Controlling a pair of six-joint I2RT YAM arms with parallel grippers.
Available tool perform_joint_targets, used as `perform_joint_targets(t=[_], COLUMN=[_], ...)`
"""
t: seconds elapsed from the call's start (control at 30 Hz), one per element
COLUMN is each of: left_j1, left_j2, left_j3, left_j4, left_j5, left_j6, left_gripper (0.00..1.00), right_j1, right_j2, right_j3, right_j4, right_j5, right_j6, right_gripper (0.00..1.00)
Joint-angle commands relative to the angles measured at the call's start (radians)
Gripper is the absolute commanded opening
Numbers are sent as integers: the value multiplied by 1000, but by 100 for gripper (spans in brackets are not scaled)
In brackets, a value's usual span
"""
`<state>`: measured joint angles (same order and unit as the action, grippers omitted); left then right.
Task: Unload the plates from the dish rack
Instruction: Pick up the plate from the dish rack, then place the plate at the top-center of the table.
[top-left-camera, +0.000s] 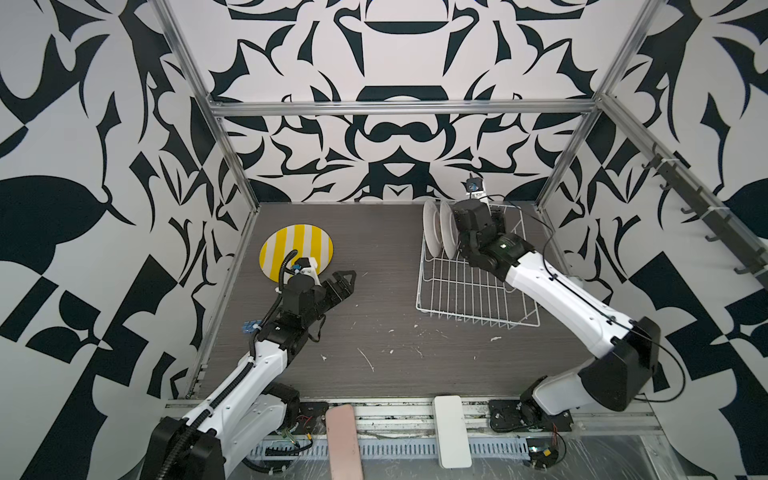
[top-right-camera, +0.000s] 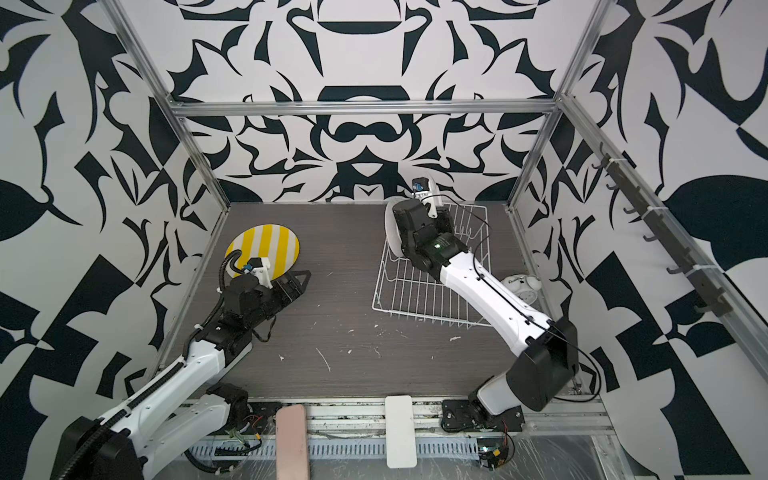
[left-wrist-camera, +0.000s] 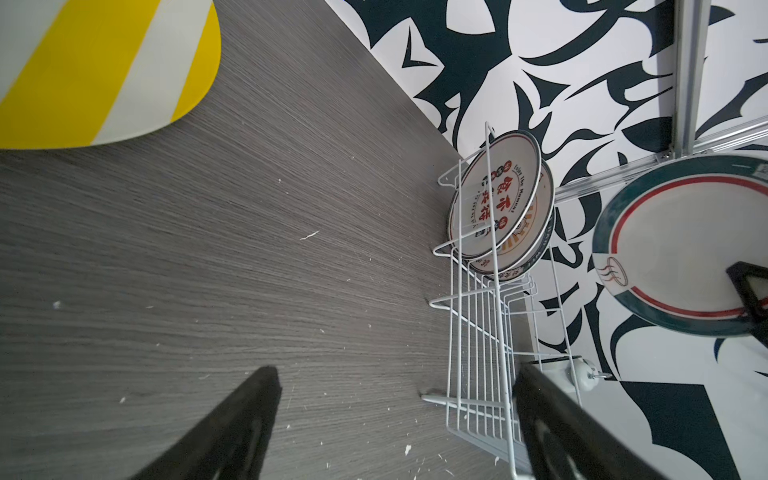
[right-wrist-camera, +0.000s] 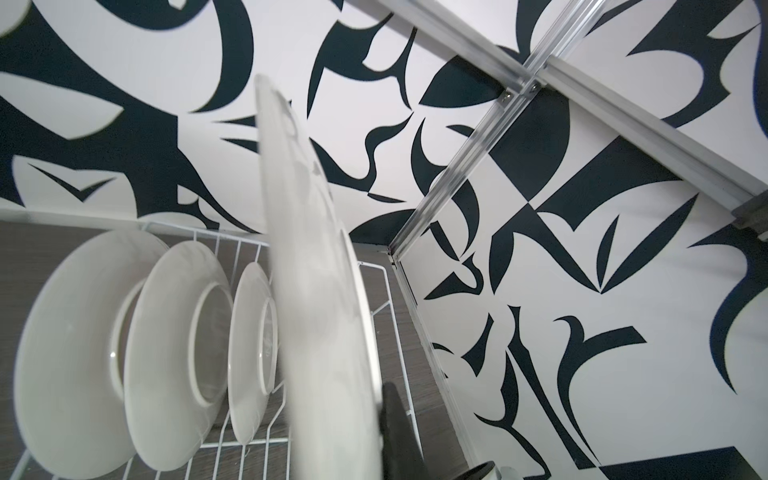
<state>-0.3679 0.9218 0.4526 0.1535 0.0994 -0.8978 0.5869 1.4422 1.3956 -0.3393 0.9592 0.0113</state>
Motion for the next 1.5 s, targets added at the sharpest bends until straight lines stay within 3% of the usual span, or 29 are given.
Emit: perform_joint_targets(t=[0.0,0.13,0.37,0.57,0.73,1.2,1.47], left_j1=[-5,-5,-5,-5,3,14,25], left_j2=[-14,-20,-14,24,57,157,276], left_j3=[33,24,23,15,8,9,3], left_j4=[35,64,128,249,274,448,615], left_j5=[20,38,93,144,164,243,311], left_j6=[-6,-1,-18,-59,-101,-194,-280], left_gripper=[93,93,93,94,95,95,92], right_j1=[6,5,4,1,-1,0,1], right_j2=[-104,-174,-242,-205,-154,-41,-37], right_j3=[-30,-62,-116,-147,-195,-270,-301], right_j4=[77,62,92,182,282,450,482], right_j5=[-117,-304,-525,-794,-934,-1201,-1240], right_j6=[24,118,268,440,570,801,846], right_gripper=[0,0,0,0,0,0,0])
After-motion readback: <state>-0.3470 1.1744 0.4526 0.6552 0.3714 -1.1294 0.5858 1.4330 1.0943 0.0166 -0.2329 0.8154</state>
